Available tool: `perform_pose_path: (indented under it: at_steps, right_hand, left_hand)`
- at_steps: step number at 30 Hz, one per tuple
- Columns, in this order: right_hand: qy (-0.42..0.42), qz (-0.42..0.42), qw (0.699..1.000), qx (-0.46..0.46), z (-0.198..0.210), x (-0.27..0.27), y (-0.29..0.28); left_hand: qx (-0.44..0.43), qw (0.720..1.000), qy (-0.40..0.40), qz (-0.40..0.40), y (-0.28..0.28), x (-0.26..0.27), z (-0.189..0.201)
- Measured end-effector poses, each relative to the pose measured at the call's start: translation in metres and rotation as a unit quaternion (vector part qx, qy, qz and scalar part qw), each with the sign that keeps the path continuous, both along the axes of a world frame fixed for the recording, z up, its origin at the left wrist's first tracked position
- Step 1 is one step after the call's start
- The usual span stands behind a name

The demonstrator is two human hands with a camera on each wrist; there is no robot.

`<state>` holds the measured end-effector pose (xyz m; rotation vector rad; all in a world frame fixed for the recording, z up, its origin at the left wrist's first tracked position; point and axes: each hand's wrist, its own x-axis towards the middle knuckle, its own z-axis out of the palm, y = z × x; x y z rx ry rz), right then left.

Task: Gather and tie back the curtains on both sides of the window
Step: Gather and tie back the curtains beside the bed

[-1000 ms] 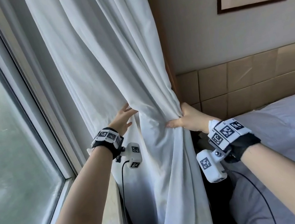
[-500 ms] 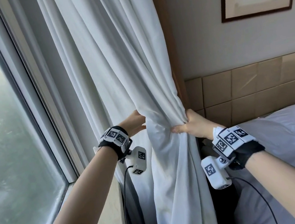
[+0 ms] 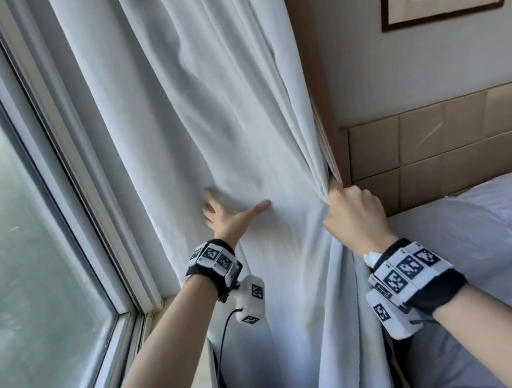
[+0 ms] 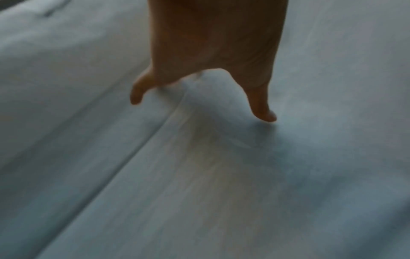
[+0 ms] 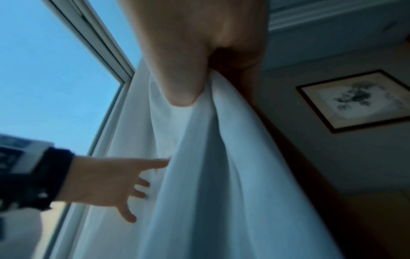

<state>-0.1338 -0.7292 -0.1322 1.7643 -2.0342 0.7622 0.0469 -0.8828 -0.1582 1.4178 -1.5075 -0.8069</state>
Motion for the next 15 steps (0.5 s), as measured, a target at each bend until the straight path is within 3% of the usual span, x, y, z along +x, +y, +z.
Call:
perform_pose_path:
  at_steps: [3,9,15]
  right_hand:
    - [-0.027,0.073,0.997,0.023,0.0,-0.005,0.007]
    - [-0.084,0.134,0.985,0.061,0.009,-0.015,0.013]
    - [-0.117,0.147,0.979,0.075,0.008,-0.025,0.009]
  left_hand:
    - [0.022,0.999,0.022,0.043,-0.012,-0.013,0.0]
    - [-0.02,0.988,0.129,-0.076,-0.023,-0.028,0.004]
    - [-0.048,0.989,0.096,-0.098,-0.027,-0.044,0.011]
